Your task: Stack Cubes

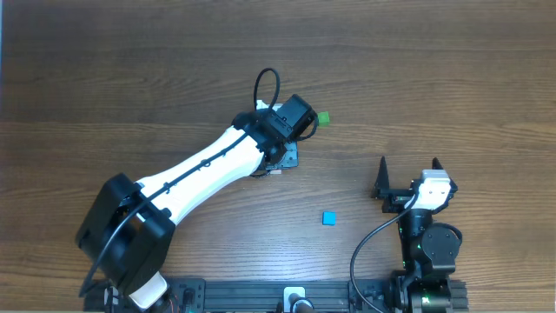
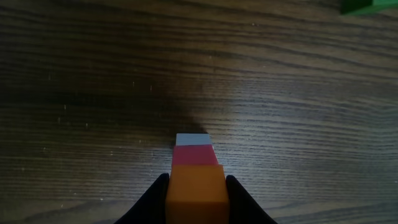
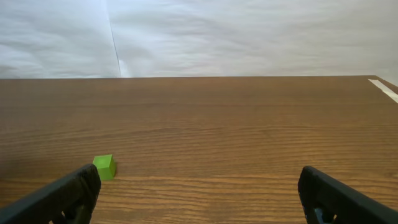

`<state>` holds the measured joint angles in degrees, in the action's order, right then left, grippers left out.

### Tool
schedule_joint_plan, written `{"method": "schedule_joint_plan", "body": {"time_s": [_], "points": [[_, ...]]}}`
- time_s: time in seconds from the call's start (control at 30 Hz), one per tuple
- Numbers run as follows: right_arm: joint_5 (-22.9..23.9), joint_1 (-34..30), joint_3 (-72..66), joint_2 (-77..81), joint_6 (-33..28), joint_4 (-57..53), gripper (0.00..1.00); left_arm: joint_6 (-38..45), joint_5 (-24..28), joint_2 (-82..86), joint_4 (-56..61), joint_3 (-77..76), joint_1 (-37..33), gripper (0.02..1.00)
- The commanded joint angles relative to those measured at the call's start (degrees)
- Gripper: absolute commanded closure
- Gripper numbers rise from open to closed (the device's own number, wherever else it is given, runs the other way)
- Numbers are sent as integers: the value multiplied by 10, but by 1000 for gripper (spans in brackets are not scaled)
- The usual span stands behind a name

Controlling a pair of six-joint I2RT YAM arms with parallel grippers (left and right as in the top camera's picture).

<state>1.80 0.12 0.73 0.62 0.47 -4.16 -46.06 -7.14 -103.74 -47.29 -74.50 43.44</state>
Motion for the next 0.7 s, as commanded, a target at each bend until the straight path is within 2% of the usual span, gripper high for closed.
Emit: {"method": "schedule_joint_plan", "body": {"time_s": [0.03, 0.47, 0.7], "points": [[-5, -3, -4, -3, 3, 1, 9, 9, -11, -12, 1, -12, 1, 928], [-5, -3, -4, -3, 3, 1, 9, 9, -11, -14, 0, -12, 2, 886], [-5, -3, -4, -3, 3, 1, 9, 9, -11, -15, -1, -12, 2, 755]]}}
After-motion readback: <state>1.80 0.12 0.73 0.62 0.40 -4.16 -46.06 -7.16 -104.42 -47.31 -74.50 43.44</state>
